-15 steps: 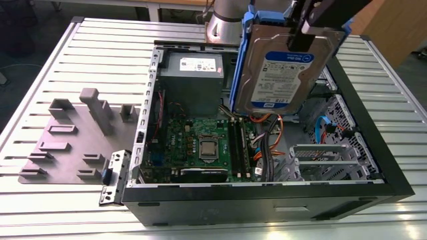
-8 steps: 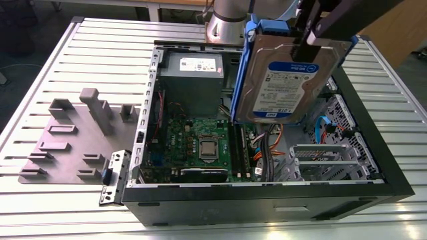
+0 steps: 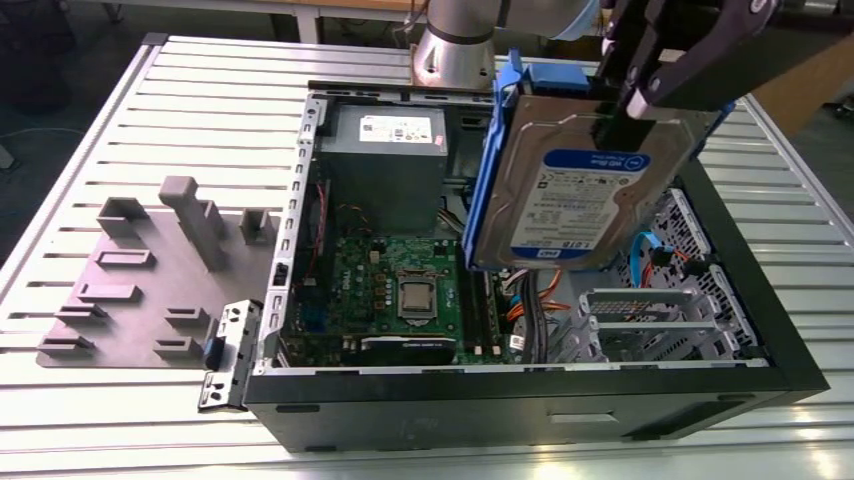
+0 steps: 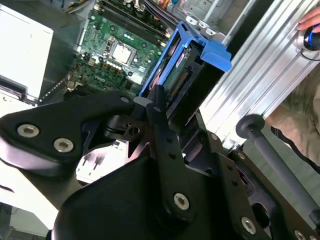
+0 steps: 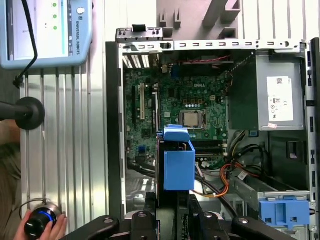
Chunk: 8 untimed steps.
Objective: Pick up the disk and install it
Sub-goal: 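Pick up the disk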
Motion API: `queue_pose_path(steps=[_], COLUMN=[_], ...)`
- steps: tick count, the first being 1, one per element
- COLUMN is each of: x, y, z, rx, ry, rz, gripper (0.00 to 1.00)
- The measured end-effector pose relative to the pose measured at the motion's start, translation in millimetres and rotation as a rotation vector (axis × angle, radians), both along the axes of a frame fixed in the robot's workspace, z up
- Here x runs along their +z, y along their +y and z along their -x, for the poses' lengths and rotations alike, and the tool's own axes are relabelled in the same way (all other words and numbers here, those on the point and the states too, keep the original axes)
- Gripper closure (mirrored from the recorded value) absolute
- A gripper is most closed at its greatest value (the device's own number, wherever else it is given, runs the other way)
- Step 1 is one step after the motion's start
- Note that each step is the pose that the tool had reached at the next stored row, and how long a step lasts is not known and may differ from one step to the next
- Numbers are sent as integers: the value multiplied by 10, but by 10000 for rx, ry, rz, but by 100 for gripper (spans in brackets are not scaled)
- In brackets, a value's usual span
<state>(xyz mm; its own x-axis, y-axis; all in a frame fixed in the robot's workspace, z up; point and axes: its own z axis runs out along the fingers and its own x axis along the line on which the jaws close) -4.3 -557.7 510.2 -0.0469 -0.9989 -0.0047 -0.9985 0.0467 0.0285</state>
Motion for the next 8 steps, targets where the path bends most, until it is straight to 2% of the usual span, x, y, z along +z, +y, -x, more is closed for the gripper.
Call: queue_pose_path(steps=[2, 3, 8], x=[1, 0, 0], y=[-48, -59, -62], z=[0, 1, 0], rx=[0, 0, 0], ry=[0, 0, 0], rz=[2, 1, 1], gripper=[65, 65, 65])
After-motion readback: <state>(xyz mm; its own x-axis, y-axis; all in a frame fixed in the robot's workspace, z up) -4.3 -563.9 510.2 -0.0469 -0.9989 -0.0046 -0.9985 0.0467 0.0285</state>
